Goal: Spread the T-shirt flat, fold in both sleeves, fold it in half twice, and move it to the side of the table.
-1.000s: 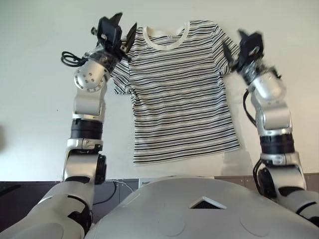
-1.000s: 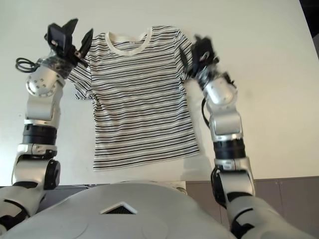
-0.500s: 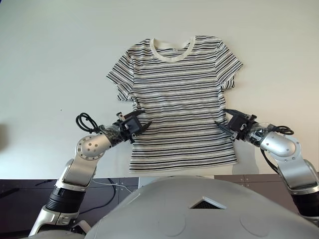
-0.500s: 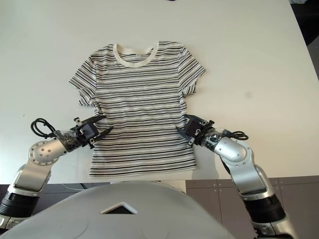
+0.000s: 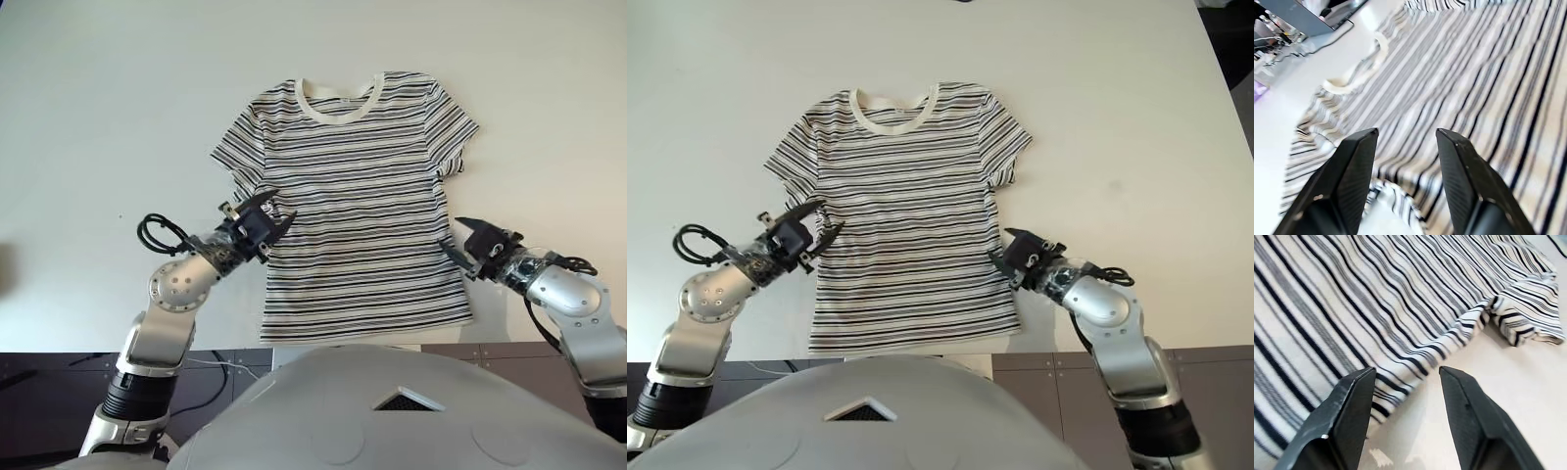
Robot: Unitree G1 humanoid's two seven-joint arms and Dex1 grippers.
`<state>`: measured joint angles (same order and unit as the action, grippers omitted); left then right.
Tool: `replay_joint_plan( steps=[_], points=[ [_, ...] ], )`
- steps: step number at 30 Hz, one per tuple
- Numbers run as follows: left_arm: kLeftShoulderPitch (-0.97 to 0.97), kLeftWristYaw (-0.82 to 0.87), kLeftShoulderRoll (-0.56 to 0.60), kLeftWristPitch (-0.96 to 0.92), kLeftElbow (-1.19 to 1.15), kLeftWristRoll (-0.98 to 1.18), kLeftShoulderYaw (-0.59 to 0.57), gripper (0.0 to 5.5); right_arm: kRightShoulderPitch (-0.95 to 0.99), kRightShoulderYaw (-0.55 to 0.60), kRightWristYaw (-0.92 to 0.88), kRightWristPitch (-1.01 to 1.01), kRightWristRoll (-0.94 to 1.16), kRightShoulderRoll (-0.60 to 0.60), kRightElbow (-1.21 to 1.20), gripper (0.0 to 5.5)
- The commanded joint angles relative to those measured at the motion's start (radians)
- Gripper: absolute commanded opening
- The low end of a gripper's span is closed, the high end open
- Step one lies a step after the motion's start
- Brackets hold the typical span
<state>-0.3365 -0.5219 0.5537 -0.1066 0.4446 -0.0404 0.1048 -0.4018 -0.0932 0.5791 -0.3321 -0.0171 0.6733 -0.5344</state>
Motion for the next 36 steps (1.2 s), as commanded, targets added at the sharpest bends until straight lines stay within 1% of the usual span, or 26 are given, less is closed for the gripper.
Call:
replay_joint_plan(
  steps=[1, 2, 4, 6, 7, 9, 11, 14, 18, 21, 26, 29, 33, 36],
  points=[
    [0.257, 0.039, -0.039, -0.104, -0.016, 0.118, -0.126, 2.17, 0.275, 0.082, -0.053, -0.087, 0.115, -0.104, -0.038, 2.37],
    [0.33, 0.05, -0.03, -0.095, -0.088, 0.105, -0.142, 2.17, 0.356, 0.079, -0.084, -0.095, 0.119, -0.142, -0.002, 2.37],
    [0.473, 0.155, 0.085, 0.073, -0.437, -0.144, -0.059, 2.17, 0.534, 0.028, -0.196, -0.037, 0.035, -0.235, 0.15, 2.37],
    [0.563, 0.292, 0.198, 0.233, -0.767, -0.404, 0.082, 2.17, 0.643, -0.036, -0.285, 0.036, -0.059, -0.3, 0.289, 2.37],
    [0.6, 0.342, 0.227, 0.284, -0.887, -0.491, 0.141, 2.17, 0.67, -0.057, -0.32, 0.054, -0.086, -0.327, 0.333, 2.37],
    [0.643, 0.408, 0.253, 0.375, -1.051, -0.583, 0.208, 2.17, 0.695, -0.094, -0.363, 0.093, -0.127, -0.372, 0.39, 2.37],
    [0.66, 0.428, 0.268, 0.448, -1.134, -0.62, 0.242, 2.17, 0.69, -0.111, -0.389, 0.123, -0.148, -0.397, 0.416, 2.37],
    [0.688, 0.445, 0.298, 0.584, -1.231, -0.661, 0.289, 2.17, 0.673, -0.117, -0.414, 0.159, -0.17, -0.417, 0.443, 2.37],
    [0.693, 0.405, 0.322, 0.741, -1.244, -0.656, 0.324, 2.17, 0.66, -0.124, -0.431, 0.173, -0.189, -0.438, 0.454, 2.37],
    [0.718, 0.395, 0.305, 0.78, -1.246, -0.657, 0.333, 2.17, 0.648, -0.129, -0.44, 0.173, -0.199, -0.453, 0.453, 2.37],
    [0.742, 0.406, 0.286, 0.787, -1.282, -0.672, 0.352, 2.17, 0.647, -0.132, -0.434, 0.176, -0.209, -0.464, 0.459, 2.37],
    [0.745, 0.406, 0.288, 0.799, -1.29, -0.675, 0.362, 1.68, 0.643, -0.133, -0.439, 0.178, -0.217, -0.471, 0.466, 2.37],
    [0.759, 0.395, 0.29, 0.817, -1.28, -0.669, 0.362, 0.86, 0.652, -0.142, -0.451, 0.188, -0.227, -0.493, 0.489, 2.37],
    [0.766, 0.41, 0.29, 0.822, -1.29, -0.67, 0.362, 0.47, 0.65, -0.142, -0.46, 0.197, -0.233, -0.502, 0.506, 2.37]
  ],
)
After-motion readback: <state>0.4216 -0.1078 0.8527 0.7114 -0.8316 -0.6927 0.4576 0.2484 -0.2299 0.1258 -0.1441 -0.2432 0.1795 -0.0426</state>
